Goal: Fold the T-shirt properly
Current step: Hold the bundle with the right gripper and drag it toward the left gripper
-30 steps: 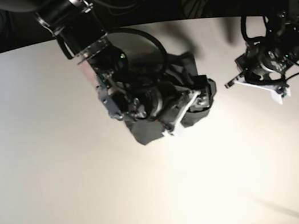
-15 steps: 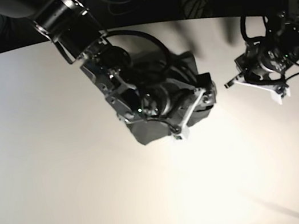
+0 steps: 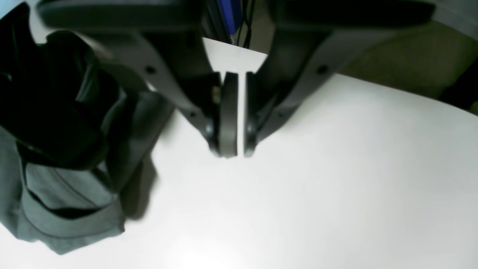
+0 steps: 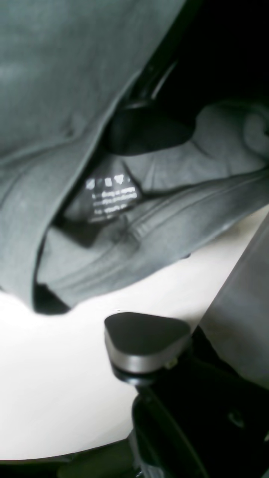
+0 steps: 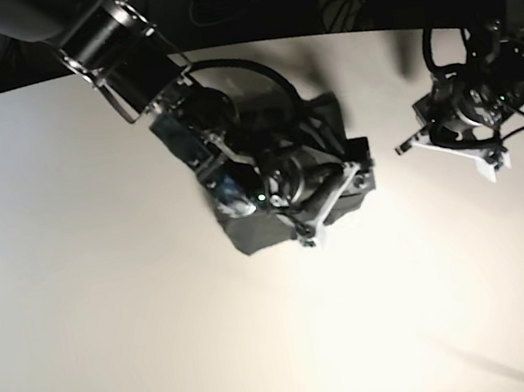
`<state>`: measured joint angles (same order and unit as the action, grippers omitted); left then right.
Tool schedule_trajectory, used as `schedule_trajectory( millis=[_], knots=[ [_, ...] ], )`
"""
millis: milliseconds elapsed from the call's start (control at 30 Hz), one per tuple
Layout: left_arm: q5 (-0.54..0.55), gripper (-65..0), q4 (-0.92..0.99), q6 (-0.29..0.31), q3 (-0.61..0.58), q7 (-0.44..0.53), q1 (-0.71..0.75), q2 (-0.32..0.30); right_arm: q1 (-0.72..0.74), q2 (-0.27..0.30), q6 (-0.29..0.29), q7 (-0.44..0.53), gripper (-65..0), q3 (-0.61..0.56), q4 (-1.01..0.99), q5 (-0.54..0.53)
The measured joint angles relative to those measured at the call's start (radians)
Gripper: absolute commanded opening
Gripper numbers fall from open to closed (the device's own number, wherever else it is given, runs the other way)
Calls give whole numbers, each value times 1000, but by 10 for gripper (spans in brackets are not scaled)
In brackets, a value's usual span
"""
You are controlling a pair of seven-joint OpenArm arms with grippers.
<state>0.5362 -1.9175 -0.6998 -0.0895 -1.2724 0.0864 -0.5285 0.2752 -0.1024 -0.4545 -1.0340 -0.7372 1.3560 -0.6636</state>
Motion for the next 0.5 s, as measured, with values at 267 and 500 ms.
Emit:
schedule_trajectory(
  millis=[267,500],
  knots=[
    [0,-619,0,0,0,4,8,2,51,51,2,2,0,8,2,-15],
    [0,-619,-3,0,0,4,40,2,46,75,5,14,0,9,3,-5]
  ],
)
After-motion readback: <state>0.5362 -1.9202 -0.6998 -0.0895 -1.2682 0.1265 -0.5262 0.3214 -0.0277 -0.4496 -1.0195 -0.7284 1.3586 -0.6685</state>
